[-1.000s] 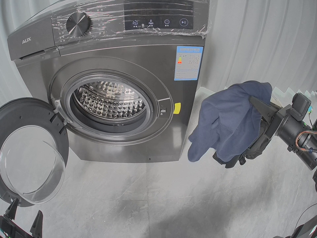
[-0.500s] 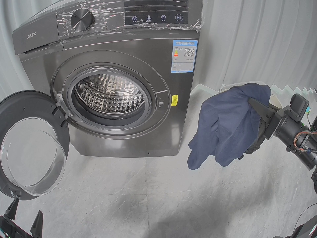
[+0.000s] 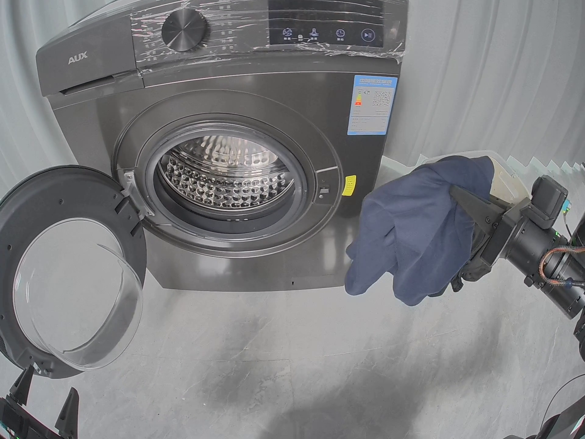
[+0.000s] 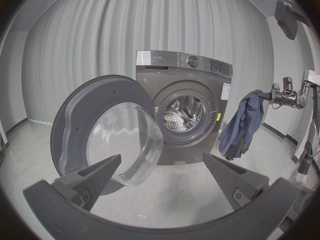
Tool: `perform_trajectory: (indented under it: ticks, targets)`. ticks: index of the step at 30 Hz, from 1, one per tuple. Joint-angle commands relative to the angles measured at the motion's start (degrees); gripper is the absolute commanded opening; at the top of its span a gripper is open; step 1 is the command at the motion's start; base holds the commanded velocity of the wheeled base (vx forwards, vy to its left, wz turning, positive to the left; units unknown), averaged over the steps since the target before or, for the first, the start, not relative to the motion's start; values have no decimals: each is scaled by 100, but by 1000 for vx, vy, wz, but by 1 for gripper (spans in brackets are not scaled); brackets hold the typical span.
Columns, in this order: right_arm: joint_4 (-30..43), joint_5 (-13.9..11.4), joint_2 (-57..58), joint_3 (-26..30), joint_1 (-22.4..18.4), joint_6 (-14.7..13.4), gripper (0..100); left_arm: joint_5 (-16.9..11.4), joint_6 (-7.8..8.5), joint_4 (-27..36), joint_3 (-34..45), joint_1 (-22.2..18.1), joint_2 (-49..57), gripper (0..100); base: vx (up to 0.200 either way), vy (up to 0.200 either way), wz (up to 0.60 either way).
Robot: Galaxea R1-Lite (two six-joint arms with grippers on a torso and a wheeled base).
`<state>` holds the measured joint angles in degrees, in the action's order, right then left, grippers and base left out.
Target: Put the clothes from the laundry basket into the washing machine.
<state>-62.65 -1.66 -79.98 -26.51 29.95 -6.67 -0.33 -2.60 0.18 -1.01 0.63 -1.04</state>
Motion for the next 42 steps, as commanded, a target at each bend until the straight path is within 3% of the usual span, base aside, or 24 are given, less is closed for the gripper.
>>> perform_trajectory:
  ticks: [1,17,21,26,28,32,36,42]
  targets:
    - [-11,-1,-35,120,327,-10,0,-2,14,-1,84,-2,95,100,0,0,0]
    - [-99,-10,-307,191,679,-186,0,-2,66,-9,92,-11,104,100,0,0,0]
    - [-90,-10,-325,191,679,-203,0,-20,233,-9,101,-11,104,100,0,0,0]
    - [-90,-19,-369,164,687,-212,0,-20,251,-1,101,-11,104,100,0,0,0]
    - [-99,-63,-413,24,687,-318,0,-20,251,-1,101,-11,104,100,0,0,0]
    - [-2,-133,-404,-20,705,-801,0,-20,233,-1,101,-11,104,100,0,0,0]
    - [25,-423,-439,129,696,-827,0,-20,242,-1,101,-11,104,100,0,0,0]
    - [402,-414,-554,-12,406,-862,0,-20,242,-1,101,-11,104,100,0,0,0]
